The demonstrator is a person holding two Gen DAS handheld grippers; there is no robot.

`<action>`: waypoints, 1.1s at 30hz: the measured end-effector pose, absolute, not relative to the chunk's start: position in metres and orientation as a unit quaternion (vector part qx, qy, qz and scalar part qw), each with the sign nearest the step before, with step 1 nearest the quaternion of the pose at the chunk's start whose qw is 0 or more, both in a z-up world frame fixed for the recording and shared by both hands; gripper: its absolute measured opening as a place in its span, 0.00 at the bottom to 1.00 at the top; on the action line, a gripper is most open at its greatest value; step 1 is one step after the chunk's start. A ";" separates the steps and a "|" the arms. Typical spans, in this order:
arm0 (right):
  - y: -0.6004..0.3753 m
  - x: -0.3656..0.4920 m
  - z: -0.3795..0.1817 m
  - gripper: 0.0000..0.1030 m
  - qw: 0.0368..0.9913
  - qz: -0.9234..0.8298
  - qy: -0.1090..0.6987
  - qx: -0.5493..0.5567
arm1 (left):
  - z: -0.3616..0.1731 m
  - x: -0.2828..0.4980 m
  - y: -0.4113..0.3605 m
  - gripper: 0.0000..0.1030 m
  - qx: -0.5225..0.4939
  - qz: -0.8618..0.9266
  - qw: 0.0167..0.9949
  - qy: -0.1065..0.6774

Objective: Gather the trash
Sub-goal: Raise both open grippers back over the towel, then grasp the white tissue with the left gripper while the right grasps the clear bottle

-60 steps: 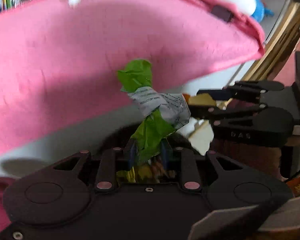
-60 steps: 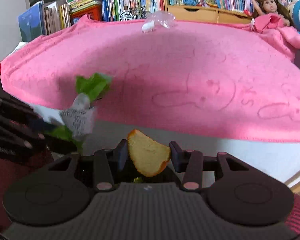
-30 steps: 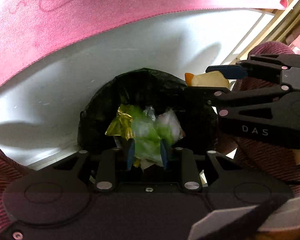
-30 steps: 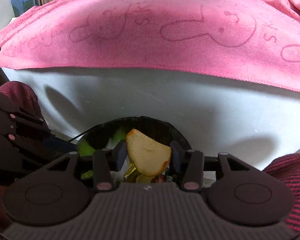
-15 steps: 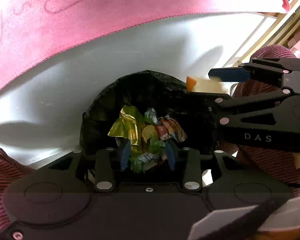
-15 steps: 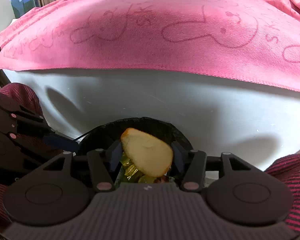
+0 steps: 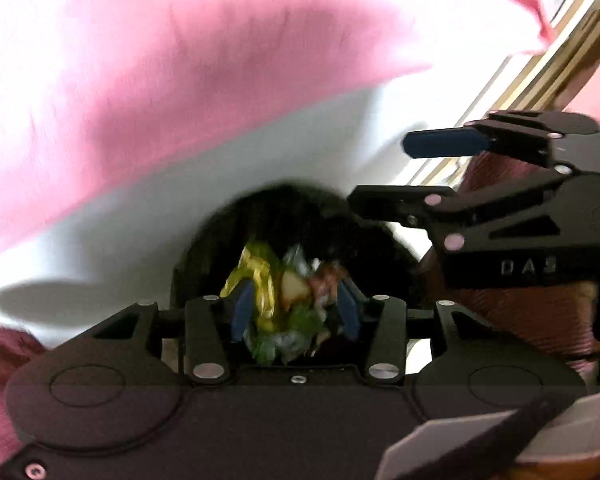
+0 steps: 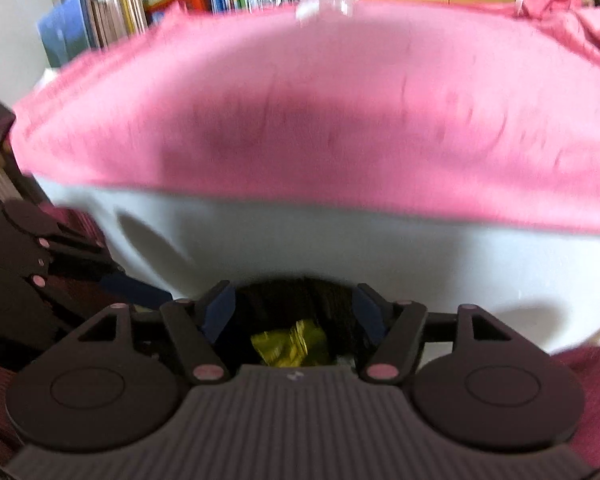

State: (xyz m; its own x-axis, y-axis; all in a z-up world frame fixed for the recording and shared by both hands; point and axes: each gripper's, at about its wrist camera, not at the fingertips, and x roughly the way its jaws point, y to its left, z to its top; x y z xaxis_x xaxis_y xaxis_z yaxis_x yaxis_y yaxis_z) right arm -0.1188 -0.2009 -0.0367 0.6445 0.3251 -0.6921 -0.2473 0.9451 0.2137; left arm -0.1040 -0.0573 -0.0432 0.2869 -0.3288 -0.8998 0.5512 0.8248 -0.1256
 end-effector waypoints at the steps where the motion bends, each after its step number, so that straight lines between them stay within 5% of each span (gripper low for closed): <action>1: -0.206 -0.116 -0.026 0.78 0.909 0.162 0.379 0.057 | -0.032 -0.102 -0.056 0.43 0.105 -0.283 0.802 0.516; 9: -0.239 -0.071 0.040 0.81 0.943 0.136 0.288 0.099 | 0.059 -0.052 -0.021 0.73 0.034 -0.280 0.875 0.394; 18: -0.249 0.049 0.071 0.87 0.942 0.117 0.283 0.139 | 0.077 0.063 -0.022 0.77 0.004 -0.153 0.944 0.292; 33: -0.219 0.245 0.051 1.00 0.920 0.094 0.326 0.196 | 0.009 0.235 -0.067 0.77 -0.066 -0.078 0.949 0.297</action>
State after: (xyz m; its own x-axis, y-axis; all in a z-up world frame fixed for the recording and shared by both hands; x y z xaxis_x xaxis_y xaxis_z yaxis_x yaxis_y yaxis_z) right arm 0.2455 -0.2188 0.0513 0.7693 0.3020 -0.5631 -0.0455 0.9049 0.4231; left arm 0.2353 -0.0674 0.0091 0.8108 -0.1872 -0.5545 0.1089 0.9792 -0.1713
